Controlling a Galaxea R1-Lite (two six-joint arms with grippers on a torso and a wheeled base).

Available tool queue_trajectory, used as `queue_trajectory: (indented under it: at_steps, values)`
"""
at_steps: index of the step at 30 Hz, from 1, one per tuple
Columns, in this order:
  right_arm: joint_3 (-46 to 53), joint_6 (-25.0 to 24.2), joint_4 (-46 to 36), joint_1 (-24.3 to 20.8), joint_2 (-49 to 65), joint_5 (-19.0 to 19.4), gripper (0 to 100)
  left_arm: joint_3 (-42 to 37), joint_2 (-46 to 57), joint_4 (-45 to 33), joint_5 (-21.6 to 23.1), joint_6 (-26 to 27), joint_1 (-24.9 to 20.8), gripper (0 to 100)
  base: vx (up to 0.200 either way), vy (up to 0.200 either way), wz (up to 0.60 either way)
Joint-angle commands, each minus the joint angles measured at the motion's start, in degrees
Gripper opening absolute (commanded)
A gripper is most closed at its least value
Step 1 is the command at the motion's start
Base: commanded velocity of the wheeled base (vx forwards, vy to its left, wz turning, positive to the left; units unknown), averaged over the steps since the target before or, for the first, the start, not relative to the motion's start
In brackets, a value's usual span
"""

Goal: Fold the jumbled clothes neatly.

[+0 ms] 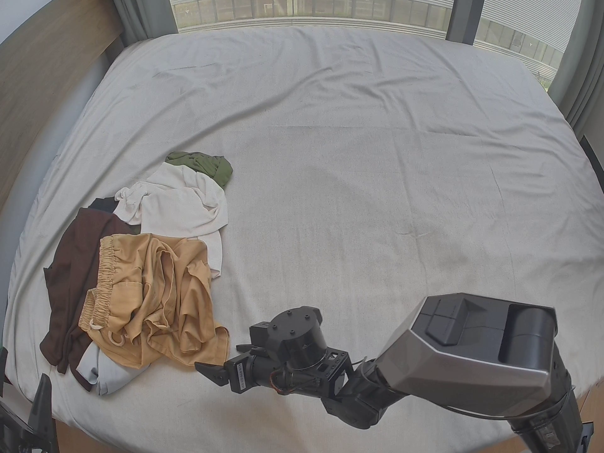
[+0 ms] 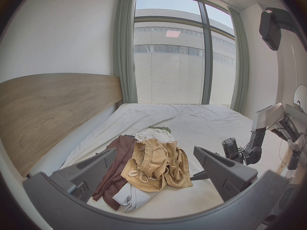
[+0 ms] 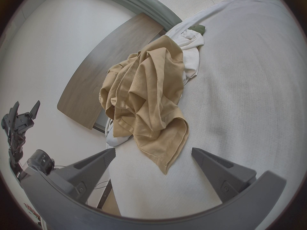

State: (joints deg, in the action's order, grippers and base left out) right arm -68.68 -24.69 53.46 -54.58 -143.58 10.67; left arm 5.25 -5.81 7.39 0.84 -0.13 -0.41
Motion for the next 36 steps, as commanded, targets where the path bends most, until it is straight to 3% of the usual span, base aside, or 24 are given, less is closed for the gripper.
queue_trajectory:
  at_steps: [1, 24, 25, 36]
  values:
    - [-3.2, -1.7, -1.6, -1.1, -2.6, 0.1, 100, -0.8, 1.6, 0.1, 0.0, 0.0, 0.1, 100, 0.0, 0.0, 0.0]
    - [-10.6, -3.6, -1.2, -1.7, -8.0, -4.4, 100, -1.1, 2.1, 0.2, 0.9, 0.1, 0.2, 100, 0.0, 0.0, 0.0]
    - [-10.6, -3.6, -1.2, -1.7, -8.0, -4.4, 0, -1.1, 2.2, 0.2, 0.9, 0.1, 0.2, 100, 0.0, 0.0, 0.0]
    - [-8.8, -3.6, -1.3, -1.4, -7.6, -7.8, 0, -3.1, 3.8, 0.1, 1.0, 0.3, 0.2, 100, 0.0, 0.0, 0.0]
